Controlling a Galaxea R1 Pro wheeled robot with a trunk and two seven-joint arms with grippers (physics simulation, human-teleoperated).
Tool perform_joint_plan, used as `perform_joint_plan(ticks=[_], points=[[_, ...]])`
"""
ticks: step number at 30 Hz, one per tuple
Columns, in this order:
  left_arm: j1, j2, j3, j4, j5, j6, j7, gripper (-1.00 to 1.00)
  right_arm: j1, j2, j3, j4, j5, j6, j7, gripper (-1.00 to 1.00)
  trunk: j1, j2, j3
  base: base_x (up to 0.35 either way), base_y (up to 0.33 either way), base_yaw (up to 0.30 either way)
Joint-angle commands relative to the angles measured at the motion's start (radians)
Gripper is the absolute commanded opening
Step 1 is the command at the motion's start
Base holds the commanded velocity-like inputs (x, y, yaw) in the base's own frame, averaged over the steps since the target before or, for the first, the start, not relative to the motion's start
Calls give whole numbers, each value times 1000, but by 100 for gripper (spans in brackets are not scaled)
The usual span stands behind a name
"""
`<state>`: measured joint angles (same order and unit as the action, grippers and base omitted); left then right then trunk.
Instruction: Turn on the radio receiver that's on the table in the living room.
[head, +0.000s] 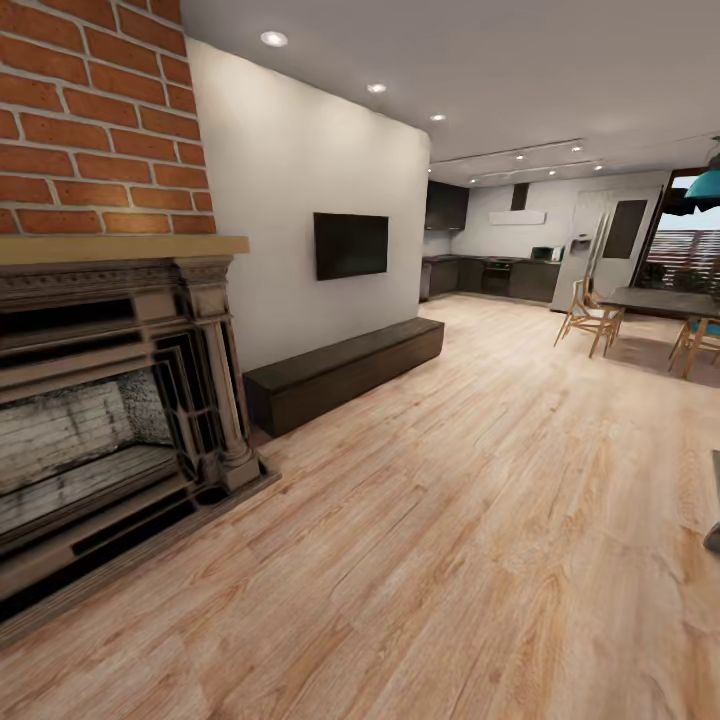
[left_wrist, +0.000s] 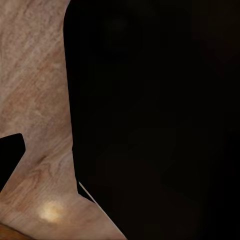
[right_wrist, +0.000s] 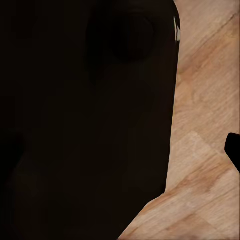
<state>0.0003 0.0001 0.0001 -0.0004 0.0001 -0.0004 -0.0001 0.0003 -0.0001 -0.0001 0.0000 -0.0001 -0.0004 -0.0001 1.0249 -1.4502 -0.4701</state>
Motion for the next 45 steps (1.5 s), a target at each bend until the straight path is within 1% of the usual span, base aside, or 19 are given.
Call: perform_joint_plan(ticks=[1,17,30,35,45], points=[[1,6,1,-5,1,-4,-1,100,3,-1,-2,0,-1,-4,-1,100,0,0,0,0,0,0],[1,9,1,-31,1,-4,-1,100,3,2,-3,-2,0,-4,-1,100,0,0,0,0,0,0],[1,8,0,-32,1,-4,-1,100,3,2,-12,-2,-12,-4,-1,100,0,0,0,0,0,-6],[1,5,3,-46,4,-4,-1,100,3,2,-13,-2,-14,-4,-2,100,0,0,0,0,0,-181],[1,2,10,-67,18,-5,-2,100,3,2,-14,-2,-15,-4,-3,100,0,0,0,0,0,-273]])
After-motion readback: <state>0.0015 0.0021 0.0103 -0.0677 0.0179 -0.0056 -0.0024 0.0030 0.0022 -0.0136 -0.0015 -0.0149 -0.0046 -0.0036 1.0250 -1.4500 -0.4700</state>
